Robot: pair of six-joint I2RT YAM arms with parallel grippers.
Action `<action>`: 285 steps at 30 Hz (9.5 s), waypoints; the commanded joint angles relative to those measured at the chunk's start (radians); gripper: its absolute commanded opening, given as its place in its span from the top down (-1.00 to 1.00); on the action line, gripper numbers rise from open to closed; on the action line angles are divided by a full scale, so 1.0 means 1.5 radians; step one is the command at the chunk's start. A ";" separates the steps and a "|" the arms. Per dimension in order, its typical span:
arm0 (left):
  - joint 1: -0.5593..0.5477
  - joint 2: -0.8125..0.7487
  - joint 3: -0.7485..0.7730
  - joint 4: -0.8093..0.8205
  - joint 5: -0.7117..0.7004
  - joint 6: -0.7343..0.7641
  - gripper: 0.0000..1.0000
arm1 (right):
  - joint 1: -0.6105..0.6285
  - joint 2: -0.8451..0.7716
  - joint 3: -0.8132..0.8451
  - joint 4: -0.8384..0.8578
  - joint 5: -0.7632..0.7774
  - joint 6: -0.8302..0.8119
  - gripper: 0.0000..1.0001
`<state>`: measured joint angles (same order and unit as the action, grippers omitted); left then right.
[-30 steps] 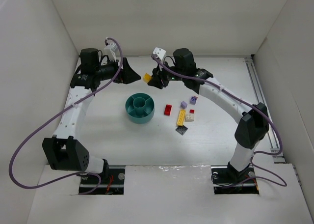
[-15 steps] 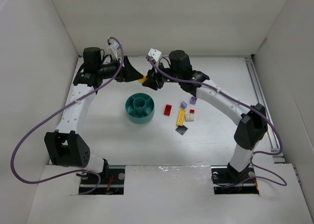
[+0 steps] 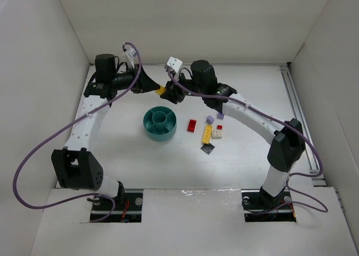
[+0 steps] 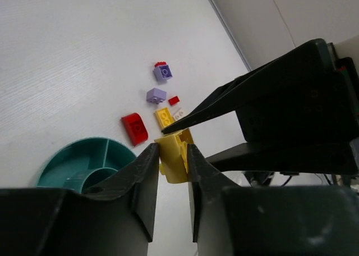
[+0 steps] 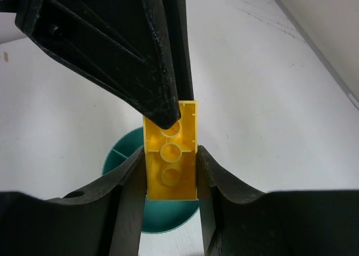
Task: Sort the legos into containers by color
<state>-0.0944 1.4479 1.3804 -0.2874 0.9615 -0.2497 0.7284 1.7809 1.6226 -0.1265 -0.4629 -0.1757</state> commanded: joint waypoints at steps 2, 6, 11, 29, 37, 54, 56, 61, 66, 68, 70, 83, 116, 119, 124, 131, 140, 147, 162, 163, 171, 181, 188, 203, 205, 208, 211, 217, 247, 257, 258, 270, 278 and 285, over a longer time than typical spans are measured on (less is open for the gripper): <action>-0.004 -0.006 -0.010 0.014 0.034 0.000 0.85 | 0.007 -0.021 -0.005 0.052 0.025 0.004 0.97; -0.010 -0.012 -0.010 0.014 0.012 0.008 1.00 | 0.013 -0.034 -0.018 0.058 0.025 0.010 0.83; -0.010 -0.018 0.000 0.004 -0.018 0.042 1.00 | 0.013 -0.068 -0.081 0.058 0.040 0.028 -0.15; -0.156 -0.158 -0.125 -0.052 -0.483 0.257 1.00 | -0.212 -0.239 -0.329 -0.085 -0.020 0.149 -0.59; -0.206 -0.118 -0.120 -0.059 -0.539 0.252 1.00 | -0.249 -0.239 -0.341 -0.100 -0.020 0.155 -0.61; -0.366 -0.033 -0.058 -0.101 -0.776 0.202 1.00 | -0.303 -0.258 -0.361 -0.094 -0.006 0.161 -0.61; -0.379 -0.019 -0.052 -0.108 -0.787 0.202 1.00 | -0.309 -0.258 -0.361 -0.088 -0.006 0.161 -0.61; -0.393 -0.007 -0.052 -0.114 -0.815 0.208 1.00 | -0.315 -0.258 -0.367 -0.081 -0.006 0.161 -0.61; -0.414 0.007 -0.058 -0.120 -0.864 0.216 1.00 | -0.315 -0.252 -0.367 -0.075 -0.006 0.161 -0.61; -0.414 0.013 -0.058 -0.120 -0.864 0.216 1.00 | -0.321 -0.252 -0.367 -0.075 -0.006 0.161 -0.61; -0.421 0.013 -0.058 -0.120 -0.864 0.222 1.00 | -0.321 -0.252 -0.367 -0.075 -0.006 0.161 -0.61; -0.441 0.039 -0.071 -0.143 -0.870 0.222 0.94 | -0.321 -0.252 -0.379 -0.089 -0.025 0.135 -0.64; -0.334 -0.059 0.133 -0.088 -0.673 0.250 -0.52 | -0.196 -0.226 -0.381 -0.404 -0.110 -0.452 -0.30; -0.256 -0.033 0.185 -0.122 -0.552 0.263 -0.76 | -0.215 -0.177 -0.346 -0.474 -0.088 -0.733 -0.41; -0.145 0.030 0.260 -0.182 -0.375 0.218 -0.88 | -0.247 -0.039 -0.152 -0.640 -0.067 -1.020 -0.48; -0.112 -0.007 0.230 -0.162 -0.400 0.230 -0.97 | -0.247 0.095 -0.027 -0.724 -0.076 -1.204 -0.47; -0.105 -0.032 0.189 -0.162 -0.449 0.244 -1.00 | -0.207 0.144 0.023 -0.778 -0.103 -1.211 -0.46; -0.105 -0.026 0.189 -0.162 -0.449 0.244 -1.00 | -0.178 0.144 0.015 -0.768 -0.104 -1.161 -0.49; -0.105 -0.019 0.195 -0.174 -0.449 0.250 -1.00 | -0.158 0.140 -0.093 -0.629 -0.090 -1.110 -0.56; -0.105 -0.019 0.195 -0.174 -0.449 0.250 -1.00 | -0.158 0.147 -0.093 -0.621 -0.090 -1.103 -0.56; -0.105 -0.007 0.208 -0.181 -0.449 0.250 -1.00 | -0.165 0.176 -0.093 -0.598 -0.070 -1.103 -0.56; -0.105 0.006 0.214 -0.181 -0.429 0.250 -1.00 | -0.191 0.210 -0.072 -0.598 -0.044 -1.125 -0.40; -0.105 -0.034 0.142 -0.135 -0.423 0.206 -1.00 | -0.210 0.184 -0.096 -0.598 -0.062 -1.109 0.22; -0.132 -0.098 0.035 -0.087 -0.235 0.125 -0.85 | -0.232 -0.112 -0.182 -0.225 -0.276 -0.440 0.49; -0.132 -0.077 0.035 -0.079 -0.200 0.090 -0.82 | -0.207 -0.156 -0.235 -0.098 -0.231 -0.253 0.52; -0.132 -0.049 0.049 -0.057 -0.165 0.037 -0.82 | -0.167 -0.175 -0.254 0.035 -0.155 -0.165 0.57; -0.132 -0.023 0.072 -0.035 -0.148 -0.004 -0.79 | -0.135 -0.183 -0.248 0.071 -0.091 -0.091 0.62; -0.132 0.013 0.069 -0.002 -0.079 -0.074 -0.73 | -0.101 -0.177 -0.234 0.107 -0.010 -0.036 0.65; -0.139 0.034 0.098 -0.050 -0.103 -0.022 0.80 | -0.027 -0.189 -0.255 0.143 0.093 -0.034 0.07; -0.145 -0.017 0.104 -0.167 -0.244 0.129 1.00 | -0.081 -0.329 -0.439 0.143 0.130 0.043 -0.58; -0.145 -0.023 0.093 -0.188 -0.257 0.165 1.00 | -0.090 -0.361 -0.454 0.137 0.130 0.064 -0.58; -0.249 -0.081 -0.006 -0.237 -0.465 0.281 1.00 | -0.160 -0.418 -0.504 0.053 0.174 0.147 -0.63; -0.277 -0.018 0.007 -0.261 -0.519 0.279 1.00 | -0.180 -0.404 -0.490 0.031 0.174 0.153 -0.63; -0.295 0.003 0.007 -0.261 -0.526 0.261 1.00 | -0.180 -0.404 -0.483 0.019 0.180 0.165 -0.66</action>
<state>-0.5209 1.4586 1.3804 -0.6743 0.1955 0.1555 0.4641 1.1816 0.8669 -0.1043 -0.2100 0.0521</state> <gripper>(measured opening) 0.146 0.828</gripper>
